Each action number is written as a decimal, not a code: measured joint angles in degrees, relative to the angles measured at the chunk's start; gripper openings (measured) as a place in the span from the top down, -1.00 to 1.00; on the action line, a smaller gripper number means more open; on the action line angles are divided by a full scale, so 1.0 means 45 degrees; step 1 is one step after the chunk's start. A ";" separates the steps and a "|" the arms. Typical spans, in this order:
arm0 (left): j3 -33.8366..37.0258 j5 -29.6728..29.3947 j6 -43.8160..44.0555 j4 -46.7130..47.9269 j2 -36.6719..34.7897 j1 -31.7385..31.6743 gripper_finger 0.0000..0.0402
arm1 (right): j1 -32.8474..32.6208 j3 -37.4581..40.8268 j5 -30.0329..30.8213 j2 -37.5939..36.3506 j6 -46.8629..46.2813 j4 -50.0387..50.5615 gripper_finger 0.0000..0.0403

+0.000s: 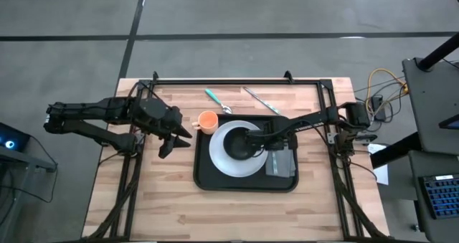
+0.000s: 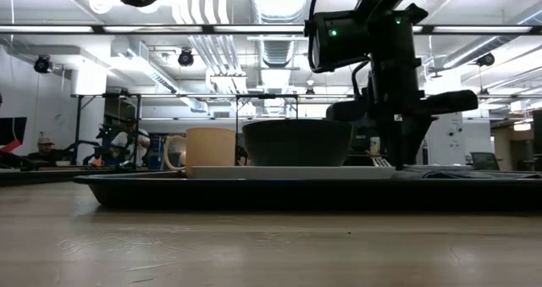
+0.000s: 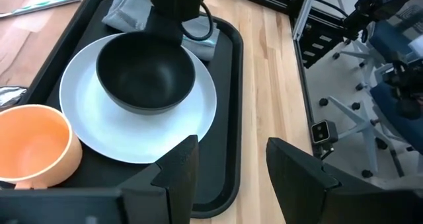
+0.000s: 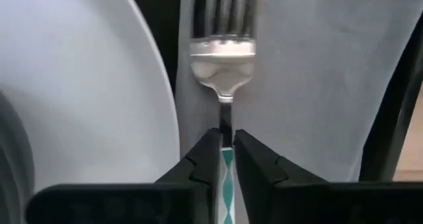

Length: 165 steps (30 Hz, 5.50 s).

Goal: Set up tray
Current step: Put the blue fork on the gray napkin, then put the blue knife on the gray napkin to the right of the blue fork, then put the blue spoon on the gray napkin to the right of the blue knife

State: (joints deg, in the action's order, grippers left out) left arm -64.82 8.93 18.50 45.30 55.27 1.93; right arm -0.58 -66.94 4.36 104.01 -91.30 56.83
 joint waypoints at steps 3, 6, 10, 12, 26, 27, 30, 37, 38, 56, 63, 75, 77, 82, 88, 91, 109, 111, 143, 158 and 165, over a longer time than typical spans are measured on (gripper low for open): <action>0.0000 0.0000 0.0000 -0.0005 0.0010 0.0000 0.21 | -0.0004 -0.0078 -0.0066 -0.0094 0.0398 0.0034 0.68; 0.0000 0.0000 -0.0008 -0.0005 0.0005 0.0000 0.21 | 0.0001 -0.0227 0.0111 -0.0381 0.0716 0.0085 0.60; 0.0000 0.0000 -0.0117 -0.0010 0.0010 0.0000 0.21 | 0.0037 -0.0281 0.0478 -0.0971 0.0864 0.0374 0.53; 0.0000 0.0000 -0.0125 -0.0010 0.0010 0.0000 0.21 | 0.0161 -0.0281 0.0807 -0.1502 0.1243 0.0380 0.50; -0.0005 0.0013 -0.0053 -0.0373 0.0029 -0.0003 0.21 | 0.4268 -0.0285 0.1496 -0.3802 1.1208 -0.0646 0.39; -0.0005 0.0058 -0.0052 -0.0350 0.0029 0.0000 0.21 | 0.4747 -0.0285 0.1228 -0.3714 1.1908 -0.0915 0.37; -0.0005 0.0369 -0.0044 -0.0359 0.0029 0.0000 0.21 | 0.6053 -0.0285 0.0366 -0.3286 1.3558 -0.1702 0.30; -0.0005 0.0493 0.0010 -0.0369 0.0030 0.0005 0.21 | 0.7779 -0.0281 -0.0419 -0.2243 1.6175 -0.3089 0.18; -0.0005 0.0491 0.0013 -0.0369 0.0034 0.0005 0.21 | 0.7912 -0.0281 -0.0503 -0.2072 1.6368 -0.3231 0.17; -0.0005 0.0489 0.0429 -0.0355 0.0034 0.0003 0.21 | 0.8459 -0.0357 -0.1141 0.0952 1.7509 -0.4943 0.13; -0.0005 0.0519 0.0476 -0.0355 0.0019 0.0004 0.21 | 0.8817 -0.0856 -0.1393 0.1895 1.7710 -0.4908 0.16; -0.0005 0.0665 0.0427 -0.0359 0.0019 0.0000 0.21 | 0.9174 -0.1067 -0.2533 0.1615 1.7109 -0.3767 0.90; -0.0005 0.0670 0.0423 -0.0355 0.0019 0.0000 0.21 | 0.9069 -0.1067 -0.1954 0.1159 1.6777 -0.3429 0.92; -0.0005 0.0670 0.0417 -0.0359 0.0015 0.0000 0.21 | 0.8748 -0.1077 -0.0619 -0.0862 1.6105 -0.2474 0.94; -0.0005 0.0670 0.0342 -0.0357 0.0019 0.0001 0.21 | 0.7567 -0.1097 0.0464 -0.3586 1.3317 -0.0532 0.95; -0.0005 0.0668 0.0307 -0.0357 0.0022 0.0000 0.21 | 0.6242 -0.1097 0.0744 -0.4465 1.0693 0.0430 0.95; -0.0005 0.0937 -0.1875 -0.0255 0.0015 -0.0015 0.21 | 0.0112 0.0106 -0.1259 -0.3064 0.0323 0.1296 0.95; -0.0005 0.1017 -0.1987 -0.0251 0.0015 -0.0015 0.21 | 0.0002 0.0477 -0.1588 -0.2749 0.0322 0.0541 0.95; -0.0010 0.1044 -0.1914 0.0374 -0.0019 -0.0019 0.21 | -0.0121 0.3042 -0.2591 -0.2817 0.0748 -0.1542 0.50; -0.0025 -0.0461 -0.8296 -0.0842 0.1941 -0.1410 0.21 | 0.0383 0.0597 -0.0501 -0.4601 0.6985 -0.1056 0.30; -0.0608 -0.0515 -1.1390 -0.0385 0.4750 -0.4576 0.21 | 0.0384 -0.1187 -0.0165 -0.4784 0.9861 -0.1090 0.14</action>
State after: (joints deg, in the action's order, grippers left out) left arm -67.55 6.61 -32.75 43.56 76.64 -18.66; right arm 1.14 -72.28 3.62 82.48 -46.92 51.93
